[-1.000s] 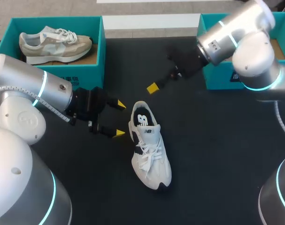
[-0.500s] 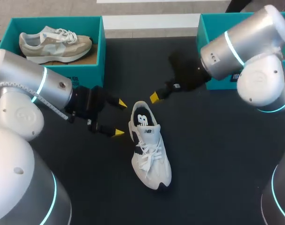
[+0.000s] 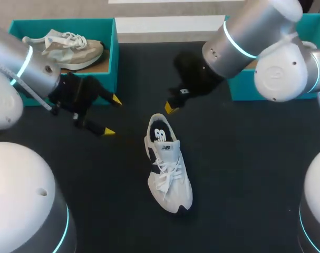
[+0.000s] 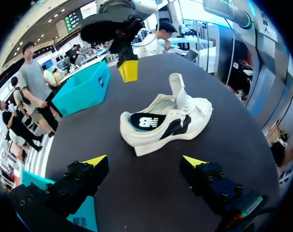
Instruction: Take the shoe out of the shoebox, open the shoe tongue, remove and reinsert the insole, then place the shoe into the shoebox
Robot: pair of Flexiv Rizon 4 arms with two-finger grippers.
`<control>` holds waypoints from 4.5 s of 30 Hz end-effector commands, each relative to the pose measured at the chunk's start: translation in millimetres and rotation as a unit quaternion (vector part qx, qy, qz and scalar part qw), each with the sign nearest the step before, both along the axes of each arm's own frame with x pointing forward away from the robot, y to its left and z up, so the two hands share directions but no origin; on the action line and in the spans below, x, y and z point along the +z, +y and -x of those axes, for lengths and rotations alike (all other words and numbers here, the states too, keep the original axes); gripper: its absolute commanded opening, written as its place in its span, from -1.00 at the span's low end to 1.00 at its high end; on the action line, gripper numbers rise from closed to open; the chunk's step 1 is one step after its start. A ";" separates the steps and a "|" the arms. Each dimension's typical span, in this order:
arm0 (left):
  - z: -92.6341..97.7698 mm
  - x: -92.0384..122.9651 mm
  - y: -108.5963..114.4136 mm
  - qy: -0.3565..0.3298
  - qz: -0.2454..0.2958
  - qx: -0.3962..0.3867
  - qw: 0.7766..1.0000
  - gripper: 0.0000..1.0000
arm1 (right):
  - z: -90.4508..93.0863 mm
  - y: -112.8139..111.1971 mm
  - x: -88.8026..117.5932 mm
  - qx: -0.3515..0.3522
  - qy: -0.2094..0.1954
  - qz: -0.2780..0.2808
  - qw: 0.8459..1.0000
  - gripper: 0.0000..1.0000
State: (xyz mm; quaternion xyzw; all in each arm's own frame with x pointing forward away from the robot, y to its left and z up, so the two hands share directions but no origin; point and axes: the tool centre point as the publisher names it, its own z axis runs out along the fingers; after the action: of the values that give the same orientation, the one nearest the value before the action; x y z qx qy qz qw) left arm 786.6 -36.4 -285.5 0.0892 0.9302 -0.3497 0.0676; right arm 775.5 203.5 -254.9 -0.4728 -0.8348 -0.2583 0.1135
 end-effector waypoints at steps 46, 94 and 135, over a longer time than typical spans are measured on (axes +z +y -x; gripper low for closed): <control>-2.4 24.7 30.0 -0.010 -0.002 0.025 1.000 1.00 | 27.6 7.0 -112.6 -0.167 -0.011 0.215 0.962 -1.00; -2.4 24.7 30.0 -0.010 -0.002 0.025 1.000 1.00 | -22.5 32.4 -151.2 -0.145 -0.054 0.205 0.967 -1.00; -2.4 24.7 30.0 -0.010 -0.002 0.025 1.000 1.00 | 54.2 7.7 -87.3 -0.108 0.169 0.313 0.928 1.00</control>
State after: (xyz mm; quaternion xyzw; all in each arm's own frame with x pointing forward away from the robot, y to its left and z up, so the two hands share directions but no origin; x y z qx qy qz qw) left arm 789.9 -6.3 -260.8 0.0694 0.9314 -0.3471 0.0851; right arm 721.9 206.1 -343.8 -0.6091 -0.7848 0.0836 0.0786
